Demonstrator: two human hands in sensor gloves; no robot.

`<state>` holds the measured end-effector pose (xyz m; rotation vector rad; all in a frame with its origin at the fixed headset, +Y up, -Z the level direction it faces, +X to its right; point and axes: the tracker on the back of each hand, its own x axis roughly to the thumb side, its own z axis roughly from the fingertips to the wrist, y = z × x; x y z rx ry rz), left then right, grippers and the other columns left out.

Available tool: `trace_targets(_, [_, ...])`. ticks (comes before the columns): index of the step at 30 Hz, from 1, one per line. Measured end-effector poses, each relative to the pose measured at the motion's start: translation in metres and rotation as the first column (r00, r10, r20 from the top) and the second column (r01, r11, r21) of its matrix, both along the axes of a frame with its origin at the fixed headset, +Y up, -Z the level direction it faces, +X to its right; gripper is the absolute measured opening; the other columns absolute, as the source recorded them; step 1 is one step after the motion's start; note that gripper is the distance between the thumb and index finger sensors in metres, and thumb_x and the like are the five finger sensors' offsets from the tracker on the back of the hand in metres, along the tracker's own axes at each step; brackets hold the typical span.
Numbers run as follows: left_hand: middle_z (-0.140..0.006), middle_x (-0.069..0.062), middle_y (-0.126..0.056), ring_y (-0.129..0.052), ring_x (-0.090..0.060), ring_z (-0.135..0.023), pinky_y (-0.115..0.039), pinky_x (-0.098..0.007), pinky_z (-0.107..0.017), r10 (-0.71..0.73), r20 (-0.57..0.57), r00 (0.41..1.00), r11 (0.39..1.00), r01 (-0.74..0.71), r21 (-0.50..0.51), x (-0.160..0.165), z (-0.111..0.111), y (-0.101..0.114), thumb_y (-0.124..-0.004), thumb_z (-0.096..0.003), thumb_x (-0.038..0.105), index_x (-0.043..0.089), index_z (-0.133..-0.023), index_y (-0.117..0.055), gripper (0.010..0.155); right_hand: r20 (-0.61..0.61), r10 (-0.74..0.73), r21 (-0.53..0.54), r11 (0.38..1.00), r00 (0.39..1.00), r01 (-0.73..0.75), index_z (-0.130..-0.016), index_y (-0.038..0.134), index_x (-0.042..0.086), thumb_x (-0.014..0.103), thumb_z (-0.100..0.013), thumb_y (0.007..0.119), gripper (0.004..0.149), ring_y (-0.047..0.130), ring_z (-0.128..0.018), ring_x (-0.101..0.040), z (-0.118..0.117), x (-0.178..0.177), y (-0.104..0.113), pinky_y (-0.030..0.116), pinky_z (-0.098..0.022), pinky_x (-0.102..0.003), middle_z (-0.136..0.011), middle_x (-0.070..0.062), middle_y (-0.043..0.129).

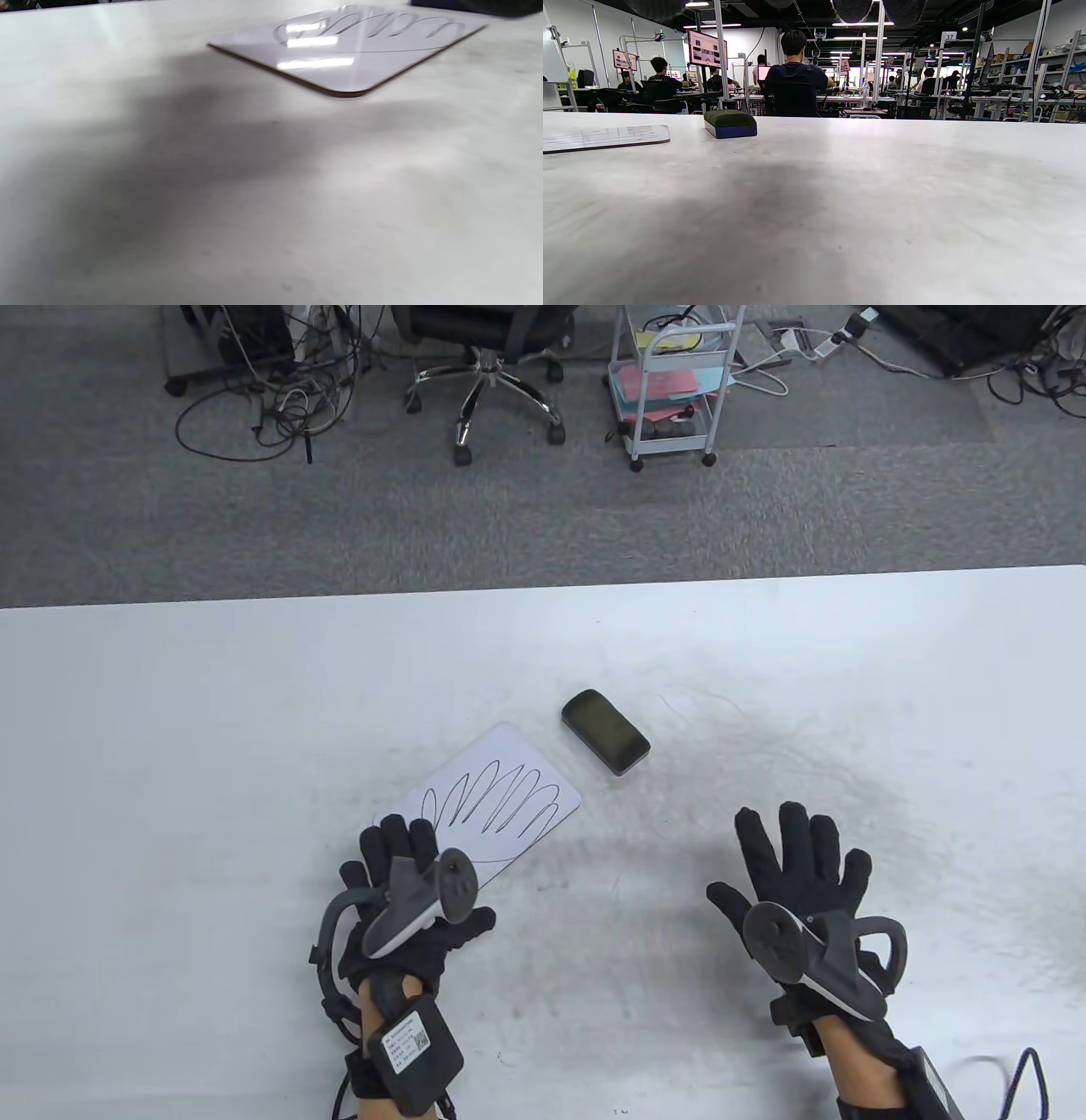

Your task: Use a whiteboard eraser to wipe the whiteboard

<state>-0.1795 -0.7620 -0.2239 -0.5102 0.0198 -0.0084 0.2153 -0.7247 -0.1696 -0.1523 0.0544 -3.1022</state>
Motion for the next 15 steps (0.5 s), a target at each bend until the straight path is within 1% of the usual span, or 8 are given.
trace_targets(2, [-0.113, -0.032, 0.005, -0.004, -0.058, -0.103, -0.025, -0.071, -0.074, 0.018, -0.032, 0.999, 0.997, -0.021, -0.075, -0.014, -0.012, -0.007, -0.066, -0.0358, 0.075, 0.002, -0.110, 0.001, 0.124, -0.003, -0.010, 0.002, 1.000, 1.000, 0.010, -0.123, 0.022, 0.021, 0.066, -0.063, 0.042, 0.077, 0.038, -0.113, -0.061, 0.000, 0.000, 0.001, 0.039, -0.070, -0.083, -0.129, -0.031, 0.027])
trace_targets(3, [-0.113, -0.032, 0.005, -0.004, -0.058, -0.103, -0.024, -0.071, -0.074, 0.024, -0.026, 0.999, 0.995, -0.027, -0.100, -0.017, -0.016, -0.009, -0.066, -0.0350, 0.076, 0.001, -0.110, 0.001, 0.125, -0.004, -0.013, 0.002, 1.000, 1.000, 0.013, -0.123, 0.022, 0.021, 0.066, -0.063, 0.042, 0.077, 0.038, -0.113, -0.061, 0.000, 0.000, 0.001, 0.039, -0.070, -0.083, -0.129, -0.031, 0.026])
trace_targets(9, [-0.113, -0.034, 0.004, -0.005, -0.060, -0.104, -0.024, -0.073, -0.074, 0.050, -0.014, 0.999, 0.992, -0.051, -0.113, -0.022, -0.041, -0.018, -0.067, -0.0308, 0.077, -0.001, -0.109, 0.000, 0.129, -0.005, -0.033, -0.006, 0.999, 0.999, 0.033, -0.123, 0.022, 0.021, 0.066, -0.063, 0.042, 0.077, 0.038, -0.113, -0.061, -0.001, 0.002, 0.001, 0.039, -0.070, -0.083, -0.129, -0.031, 0.027])
trace_targets(12, [-0.113, -0.034, 0.003, -0.007, -0.060, -0.104, -0.024, -0.074, -0.073, 0.033, 0.014, 0.999, 0.984, -0.030, -0.174, -0.017, -0.050, -0.025, -0.067, -0.0297, 0.077, -0.001, -0.110, -0.001, 0.130, -0.004, -0.038, -0.009, 0.999, 0.999, 0.038, -0.123, 0.022, 0.021, 0.066, -0.063, 0.042, 0.078, 0.039, -0.113, -0.061, -0.001, 0.002, 0.001, 0.039, -0.070, -0.083, -0.129, -0.031, 0.027])
trace_targets(14, [-0.114, -0.034, 0.000, -0.012, -0.060, -0.106, -0.027, -0.075, -0.073, -0.013, 0.036, 0.999, 0.976, 0.020, -0.218, -0.013, -0.053, -0.032, -0.067, -0.0291, 0.078, 0.000, -0.110, -0.004, 0.129, -0.002, -0.041, -0.011, 0.999, 0.999, 0.041, -0.123, 0.021, 0.021, 0.066, -0.063, 0.041, 0.078, 0.039, -0.113, -0.061, -0.001, 0.002, 0.001, 0.039, -0.070, -0.083, -0.129, -0.031, 0.027])
trace_targets(15, [-0.111, -0.035, 0.004, -0.009, -0.061, -0.104, -0.027, -0.075, -0.073, -0.027, 0.045, 0.999, 0.975, 0.037, -0.217, -0.012, -0.053, -0.034, -0.066, -0.0281, 0.078, -0.001, -0.108, -0.001, 0.130, 0.000, -0.041, -0.013, 0.999, 0.999, 0.041, -0.123, 0.022, 0.021, 0.066, -0.063, 0.041, 0.078, 0.039, -0.113, -0.061, -0.001, 0.002, 0.001, 0.039, -0.070, -0.083, -0.129, -0.031, 0.027])
